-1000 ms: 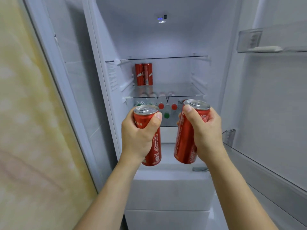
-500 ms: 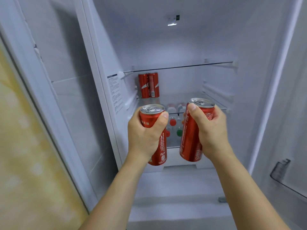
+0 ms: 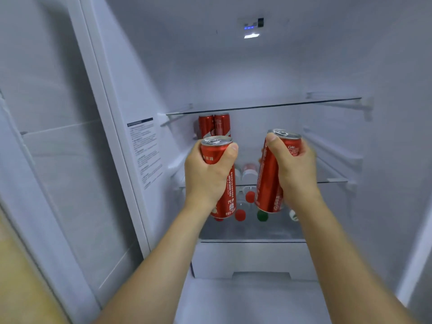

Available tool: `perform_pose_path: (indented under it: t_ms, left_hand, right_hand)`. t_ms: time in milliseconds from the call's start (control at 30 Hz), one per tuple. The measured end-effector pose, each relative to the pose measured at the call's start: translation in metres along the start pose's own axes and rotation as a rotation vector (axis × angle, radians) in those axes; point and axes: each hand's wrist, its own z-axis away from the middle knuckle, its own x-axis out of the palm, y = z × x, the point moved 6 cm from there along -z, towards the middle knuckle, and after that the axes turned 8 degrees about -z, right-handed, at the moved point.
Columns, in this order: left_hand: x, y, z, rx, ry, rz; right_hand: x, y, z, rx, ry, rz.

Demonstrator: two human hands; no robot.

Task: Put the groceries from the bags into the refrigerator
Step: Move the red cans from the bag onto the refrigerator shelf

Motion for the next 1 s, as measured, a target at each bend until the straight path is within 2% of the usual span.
perform_pose_path:
  t_ms: [200,500,833,1000]
  left_hand:
    - [0.027,-0.009,-0.028,0.032,-0.007,-0.054]
    - [0.062,-0.032,-0.066,0.020,0.019,-0.094]
    - [0.084,-0.060,-0.098,0.033,0.077,-0.113]
    - [0.099,-0.066,-0.109,0.043,0.123,-0.132]
  right_hand:
    - [-0.007,0.014,-0.048,-0.067,0.091,0.027]
    - [0.004,0.039,-0.088,-0.122,0.102,0.102]
    - [0.023,0.073,-0.123,-0.129,-0.039,0.251]
    - [0.024,0.089,-0.144,-0.128,-0.028,0.279]
